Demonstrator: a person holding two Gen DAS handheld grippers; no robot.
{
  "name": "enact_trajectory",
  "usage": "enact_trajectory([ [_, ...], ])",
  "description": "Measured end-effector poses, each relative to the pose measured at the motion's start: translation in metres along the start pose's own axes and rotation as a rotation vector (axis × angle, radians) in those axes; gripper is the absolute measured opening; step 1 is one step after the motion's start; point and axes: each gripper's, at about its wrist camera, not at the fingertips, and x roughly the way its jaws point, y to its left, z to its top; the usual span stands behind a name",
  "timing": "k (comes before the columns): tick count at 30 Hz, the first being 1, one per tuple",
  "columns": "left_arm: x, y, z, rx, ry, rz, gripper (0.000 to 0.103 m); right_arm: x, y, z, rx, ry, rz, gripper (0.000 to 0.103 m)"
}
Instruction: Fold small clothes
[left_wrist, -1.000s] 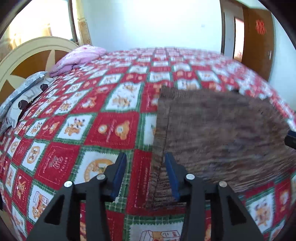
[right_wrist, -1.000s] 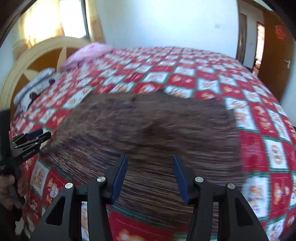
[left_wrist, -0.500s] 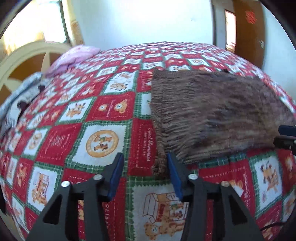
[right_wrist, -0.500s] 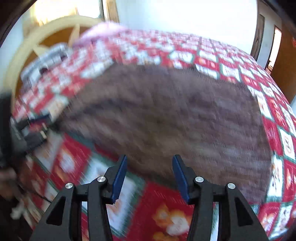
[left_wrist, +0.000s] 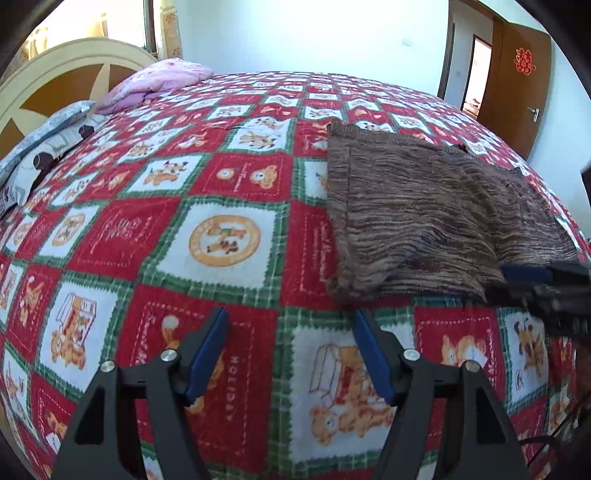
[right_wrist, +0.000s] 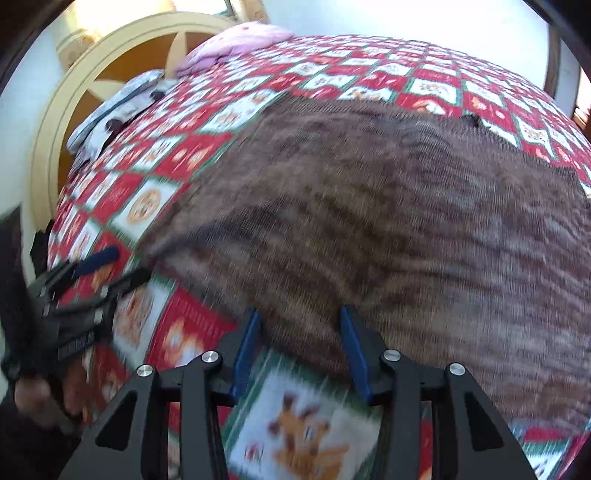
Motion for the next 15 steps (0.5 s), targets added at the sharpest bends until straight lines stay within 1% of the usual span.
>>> enact_trajectory([
  [3, -0.004, 0.005, 0.002, -0.023, -0.013, -0.005, 0.072, -0.004, 0.011, -0.011, -0.070, 0.017, -0.025, 0.047],
  [5, -0.006, 0.007, 0.005, -0.023, -0.022, 0.002, 0.072, -0.007, 0.012, -0.010, -0.078, 0.018, -0.033, 0.047],
  [7, -0.008, 0.009, 0.008, -0.017, -0.034, 0.033, 0.072, -0.011, 0.013, -0.004, -0.080, -0.007, -0.040, 0.047],
  [9, -0.009, 0.014, 0.011, -0.016, -0.036, 0.063, 0.077, -0.017, 0.022, 0.003, -0.097, -0.073, -0.044, 0.047],
  [11, -0.007, 0.021, 0.012, -0.026, -0.028, 0.066, 0.082, -0.017, 0.034, 0.010, -0.137, -0.095, -0.048, 0.047],
  [12, -0.005, 0.023, 0.013, -0.025, -0.018, 0.074, 0.082, -0.014, 0.044, 0.015, -0.174, -0.108, -0.057, 0.047],
  [15, -0.002, 0.030, 0.012, -0.028, -0.006, 0.091, 0.084, -0.005, 0.060, 0.022, -0.226, -0.127, -0.078, 0.047],
])
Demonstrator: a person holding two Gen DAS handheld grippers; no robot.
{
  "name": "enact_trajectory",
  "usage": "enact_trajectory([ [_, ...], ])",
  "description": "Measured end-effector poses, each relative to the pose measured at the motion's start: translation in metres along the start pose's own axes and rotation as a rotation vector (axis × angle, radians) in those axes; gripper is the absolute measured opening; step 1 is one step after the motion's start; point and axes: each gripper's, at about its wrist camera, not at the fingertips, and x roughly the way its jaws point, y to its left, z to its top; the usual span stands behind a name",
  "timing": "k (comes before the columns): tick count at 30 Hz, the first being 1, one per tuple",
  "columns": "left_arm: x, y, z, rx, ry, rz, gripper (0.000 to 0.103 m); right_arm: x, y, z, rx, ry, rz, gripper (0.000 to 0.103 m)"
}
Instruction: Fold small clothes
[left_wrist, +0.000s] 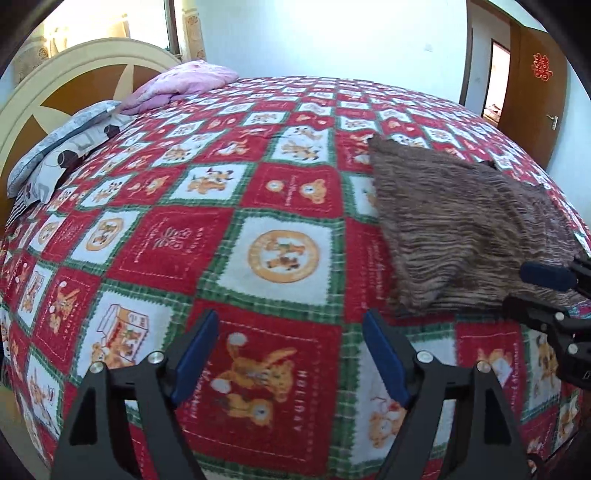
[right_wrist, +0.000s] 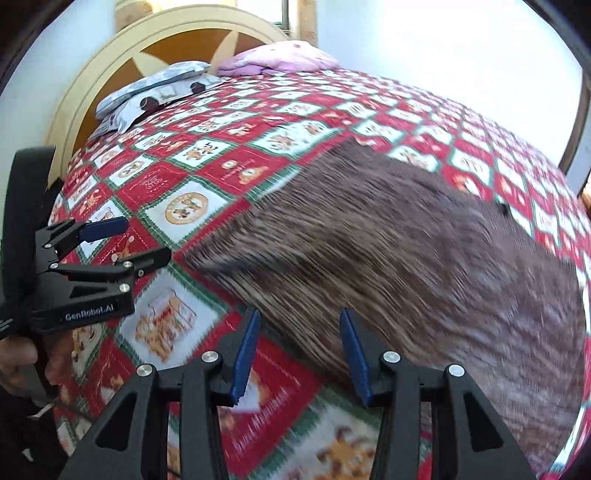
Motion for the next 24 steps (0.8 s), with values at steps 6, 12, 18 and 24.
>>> enact_trajectory([
  [6, 0.006, 0.011, -0.001, -0.006, 0.015, 0.024, 0.090, 0.014, 0.030, 0.004, -0.091, -0.022, -0.033, 0.047],
  [12, 0.015, 0.020, 0.004, -0.001, 0.021, 0.046, 0.091, 0.025, 0.055, 0.003, -0.186, -0.049, -0.085, 0.047],
  [18, 0.023, 0.028, 0.015, 0.027, 0.025, 0.052, 0.093, 0.036, 0.074, 0.003, -0.240, -0.086, -0.129, 0.047],
  [24, 0.032, 0.046, 0.042, 0.025, -0.018, 0.059, 0.093, 0.040, 0.083, 0.002, -0.257, -0.138, -0.165, 0.047],
])
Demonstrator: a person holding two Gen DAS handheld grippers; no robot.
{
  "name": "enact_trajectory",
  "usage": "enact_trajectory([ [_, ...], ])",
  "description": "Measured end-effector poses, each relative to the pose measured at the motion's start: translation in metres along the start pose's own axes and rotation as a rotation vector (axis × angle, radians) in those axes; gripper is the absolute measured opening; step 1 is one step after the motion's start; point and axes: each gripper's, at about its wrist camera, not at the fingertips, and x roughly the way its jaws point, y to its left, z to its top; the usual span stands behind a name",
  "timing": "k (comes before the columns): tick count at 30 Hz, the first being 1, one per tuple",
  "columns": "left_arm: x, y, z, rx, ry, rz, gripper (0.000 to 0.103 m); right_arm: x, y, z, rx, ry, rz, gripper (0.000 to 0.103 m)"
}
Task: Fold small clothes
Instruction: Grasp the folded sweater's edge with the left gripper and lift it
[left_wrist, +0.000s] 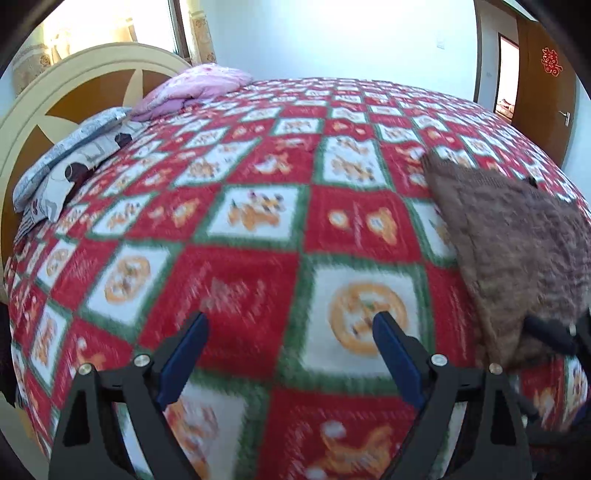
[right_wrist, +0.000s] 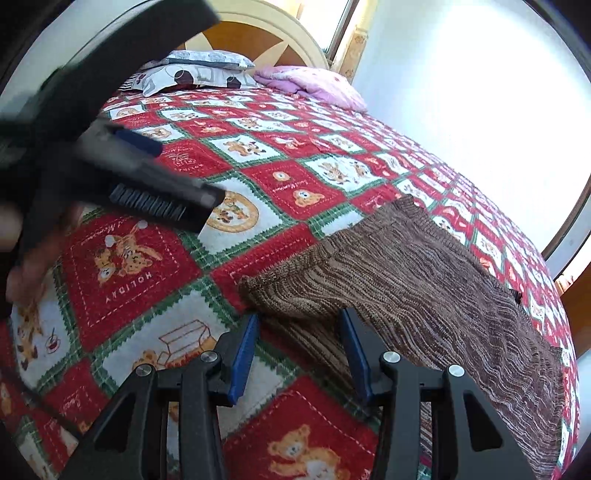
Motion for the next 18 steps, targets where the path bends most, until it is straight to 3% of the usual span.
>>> enact_trajectory([
  [4, 0.009, 0.002, 0.020, 0.001, -0.022, -0.061, 0.093, 0.005, 0.003, 0.004, 0.004, -0.015, -0.029, 0.047],
  [9, 0.020, -0.011, 0.044, -0.015, -0.026, -0.244, 0.093, 0.010, 0.002, 0.007, 0.027, -0.011, -0.043, 0.046],
  [14, 0.037, -0.052, 0.065, 0.026, 0.007, -0.418, 0.093, 0.009, -0.001, 0.001, 0.065, -0.023, -0.028, 0.044],
  [18, 0.055, -0.082, 0.081, 0.062, 0.053, -0.485, 0.093, 0.009, -0.001, -0.003, 0.081, -0.034, -0.025, 0.044],
])
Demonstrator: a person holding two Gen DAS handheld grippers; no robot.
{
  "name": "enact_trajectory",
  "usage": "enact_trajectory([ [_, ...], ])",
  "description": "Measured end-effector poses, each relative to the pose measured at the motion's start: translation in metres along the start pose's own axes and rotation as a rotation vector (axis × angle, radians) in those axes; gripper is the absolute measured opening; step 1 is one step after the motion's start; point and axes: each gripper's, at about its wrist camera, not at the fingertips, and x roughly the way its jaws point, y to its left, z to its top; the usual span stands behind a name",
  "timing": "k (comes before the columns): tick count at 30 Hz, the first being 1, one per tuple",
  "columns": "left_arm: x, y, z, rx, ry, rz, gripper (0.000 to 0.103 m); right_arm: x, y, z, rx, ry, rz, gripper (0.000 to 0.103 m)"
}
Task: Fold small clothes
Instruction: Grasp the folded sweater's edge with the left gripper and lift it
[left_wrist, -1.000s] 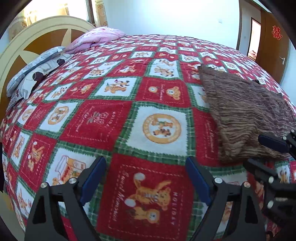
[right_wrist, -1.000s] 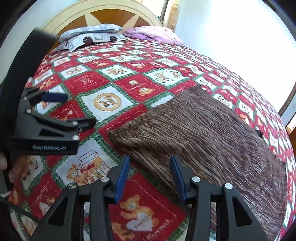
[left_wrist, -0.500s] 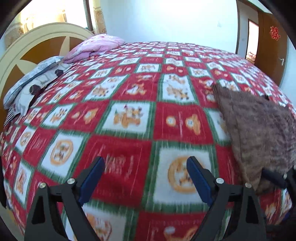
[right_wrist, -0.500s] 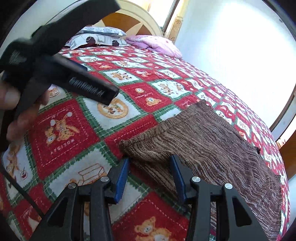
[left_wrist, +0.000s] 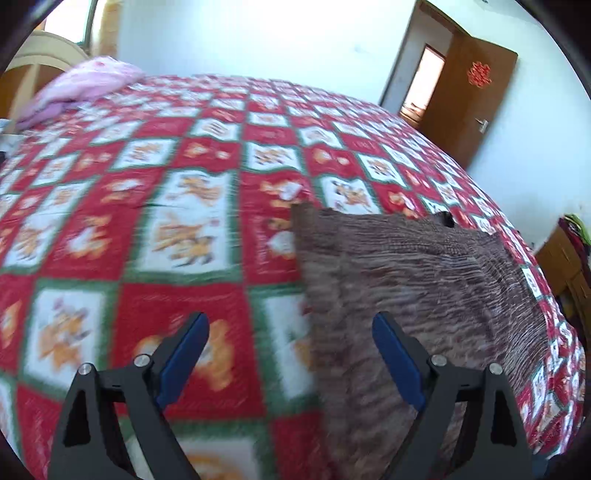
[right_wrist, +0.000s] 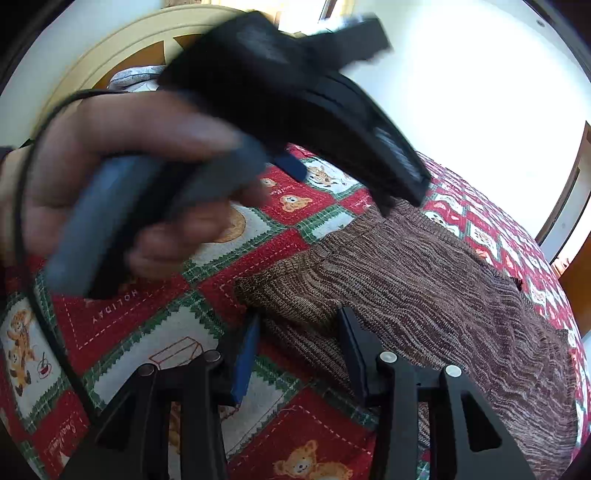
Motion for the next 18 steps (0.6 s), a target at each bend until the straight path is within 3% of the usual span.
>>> enact_trajectory([
  [4, 0.028, -0.004, 0.015, -0.019, 0.044, -0.058, 0.090, 0.001, -0.001, -0.002, 0.006, -0.014, 0.003, 0.044],
  [7, 0.043, -0.008, 0.024, -0.018, 0.072, -0.102, 0.079, 0.000, -0.002, -0.005, 0.020, -0.025, 0.014, 0.044],
  [10, 0.051, -0.011, 0.031, -0.025, 0.078, -0.140, 0.075, 0.001, -0.005, -0.006, 0.034, -0.031, 0.025, 0.044],
  [12, 0.057, -0.012, 0.034, -0.031, 0.084, -0.149, 0.065, 0.001, -0.005, -0.008, 0.036, -0.037, 0.024, 0.044],
  [13, 0.058, -0.011, 0.035, -0.035, 0.084, -0.152, 0.054, 0.000, -0.005, -0.008, 0.036, -0.039, 0.024, 0.044],
  [14, 0.060, -0.010, 0.036, -0.039, 0.088, -0.158, 0.036, 0.000, -0.005, -0.008, 0.037, -0.041, 0.024, 0.044],
  [15, 0.061, -0.008, 0.037, -0.049, 0.091, -0.165, 0.027, -0.001, -0.005, -0.008, 0.038, -0.042, 0.025, 0.043],
  [17, 0.062, -0.002, 0.037, -0.082, 0.101, -0.200, 0.020, -0.005, -0.008, -0.009, 0.037, -0.043, 0.030, 0.031],
  [18, 0.062, -0.001, 0.038, -0.086, 0.106, -0.203, 0.019, -0.008, -0.009, -0.007, 0.036, -0.041, 0.033, 0.019],
])
